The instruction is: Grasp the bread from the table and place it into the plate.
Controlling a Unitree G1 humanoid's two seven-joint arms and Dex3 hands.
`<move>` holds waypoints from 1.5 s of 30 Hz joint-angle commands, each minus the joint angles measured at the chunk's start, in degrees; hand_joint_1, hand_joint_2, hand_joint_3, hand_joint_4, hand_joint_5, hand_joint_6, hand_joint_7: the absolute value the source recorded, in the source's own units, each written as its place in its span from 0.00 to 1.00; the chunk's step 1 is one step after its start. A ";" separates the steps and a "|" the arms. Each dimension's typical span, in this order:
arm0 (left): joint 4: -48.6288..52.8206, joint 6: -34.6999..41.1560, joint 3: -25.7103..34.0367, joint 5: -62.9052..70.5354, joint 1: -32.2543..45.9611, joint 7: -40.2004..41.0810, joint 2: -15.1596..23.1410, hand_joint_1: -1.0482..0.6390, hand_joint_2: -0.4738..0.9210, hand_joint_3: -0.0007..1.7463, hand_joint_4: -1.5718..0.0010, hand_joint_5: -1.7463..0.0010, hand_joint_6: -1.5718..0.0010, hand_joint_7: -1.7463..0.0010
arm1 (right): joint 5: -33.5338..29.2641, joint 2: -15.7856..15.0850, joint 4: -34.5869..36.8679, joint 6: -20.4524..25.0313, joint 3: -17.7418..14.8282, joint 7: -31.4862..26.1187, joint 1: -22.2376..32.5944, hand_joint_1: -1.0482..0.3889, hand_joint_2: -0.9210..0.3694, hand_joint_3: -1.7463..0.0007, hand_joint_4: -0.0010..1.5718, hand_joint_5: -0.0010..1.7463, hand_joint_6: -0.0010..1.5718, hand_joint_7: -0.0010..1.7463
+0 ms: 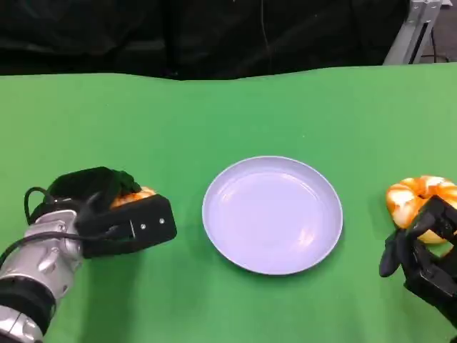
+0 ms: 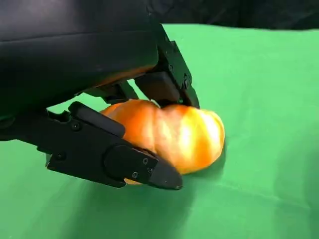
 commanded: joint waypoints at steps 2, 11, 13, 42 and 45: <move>-1.52 -1.94 0.21 -0.44 1.99 3.45 0.84 0.54 1.00 0.11 0.57 0.03 0.49 0.39 | 0.63 -1.05 -0.76 0.43 -0.63 0.05 0.36 0.68 0.22 0.37 0.51 1.00 0.42 0.95; -7.87 -1.72 1.73 -1.38 3.27 2.98 1.85 0.56 1.00 0.14 0.58 0.00 0.52 0.32 | 0.52 -1.02 -0.84 0.76 -0.80 -0.32 0.21 0.68 0.23 0.36 0.52 1.00 0.43 0.94; -10.04 -1.59 1.83 -1.43 3.47 2.98 2.30 0.56 1.00 0.15 0.57 0.00 0.51 0.34 | 0.77 -1.04 -0.95 1.09 -0.87 -0.31 0.20 0.68 0.23 0.36 0.52 1.00 0.43 0.94; -38.11 1.06 -3.13 3.21 0.57 -8.53 -4.70 0.57 1.00 0.11 0.50 0.07 0.39 0.52 | 0.91 -0.85 -1.08 1.25 -1.03 0.00 0.23 0.67 0.26 0.36 0.51 1.00 0.45 0.91; -35.34 0.01 -4.36 2.58 -0.73 -9.42 -6.84 0.55 1.00 0.13 0.50 0.07 0.35 0.58 | 0.88 -0.71 -1.33 1.42 -1.02 -0.37 0.36 0.68 0.25 0.36 0.51 1.00 0.46 0.91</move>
